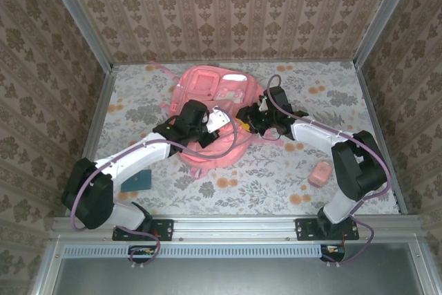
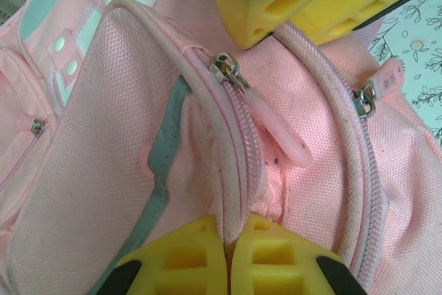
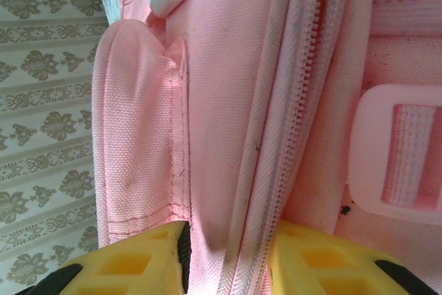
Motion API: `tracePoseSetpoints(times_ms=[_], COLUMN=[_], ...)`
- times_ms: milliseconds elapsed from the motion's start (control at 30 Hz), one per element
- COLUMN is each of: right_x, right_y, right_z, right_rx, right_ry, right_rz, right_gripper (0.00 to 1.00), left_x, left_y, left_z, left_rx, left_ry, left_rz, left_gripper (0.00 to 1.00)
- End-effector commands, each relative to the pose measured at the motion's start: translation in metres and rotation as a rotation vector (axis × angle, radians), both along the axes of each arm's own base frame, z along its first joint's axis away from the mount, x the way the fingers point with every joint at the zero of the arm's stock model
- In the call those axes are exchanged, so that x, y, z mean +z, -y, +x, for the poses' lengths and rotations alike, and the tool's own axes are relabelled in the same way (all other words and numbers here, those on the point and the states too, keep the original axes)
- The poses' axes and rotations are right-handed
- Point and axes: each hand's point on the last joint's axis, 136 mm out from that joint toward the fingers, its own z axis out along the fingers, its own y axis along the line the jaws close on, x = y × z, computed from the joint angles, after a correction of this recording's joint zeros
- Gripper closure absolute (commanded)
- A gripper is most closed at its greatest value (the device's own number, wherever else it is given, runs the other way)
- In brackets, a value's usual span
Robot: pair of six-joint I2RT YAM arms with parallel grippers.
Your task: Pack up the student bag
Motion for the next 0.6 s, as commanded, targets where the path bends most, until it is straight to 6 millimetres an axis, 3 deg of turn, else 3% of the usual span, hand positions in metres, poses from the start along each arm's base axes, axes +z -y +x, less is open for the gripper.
tracePoseSetpoints(times_ms=[0, 200, 333, 467, 567], right_x=[0.019, 0.023, 0.02, 0.019, 0.017], right_y=[-0.014, -0.009, 0.004, 0.007, 0.008], right_z=[0.005, 0.003, -0.001, -0.001, 0.001], right_rx=[0.029, 0.021, -0.004, -0.013, -0.025], right_ry=[0.045, 0.065, 0.063, 0.072, 0.075], right_rz=[0.081, 0.052, -0.025, -0.029, -0.029], right_gripper=[0.67, 0.7, 0.64, 0.54, 0.52], left_x=[0.031, 0.028, 0.025, 0.027, 0.029], left_y=[0.011, 0.008, 0.007, 0.006, 0.007], left_z=[-0.001, 0.0, 0.0, 0.0, 0.0], left_rx=[-0.026, -0.016, -0.014, -0.012, -0.013], left_ry=[0.048, 0.052, 0.052, 0.057, 0.06], left_rz=[-0.105, -0.089, -0.079, -0.083, -0.087], left_gripper=[1.0, 1.0, 1.0, 1.0, 1.0])
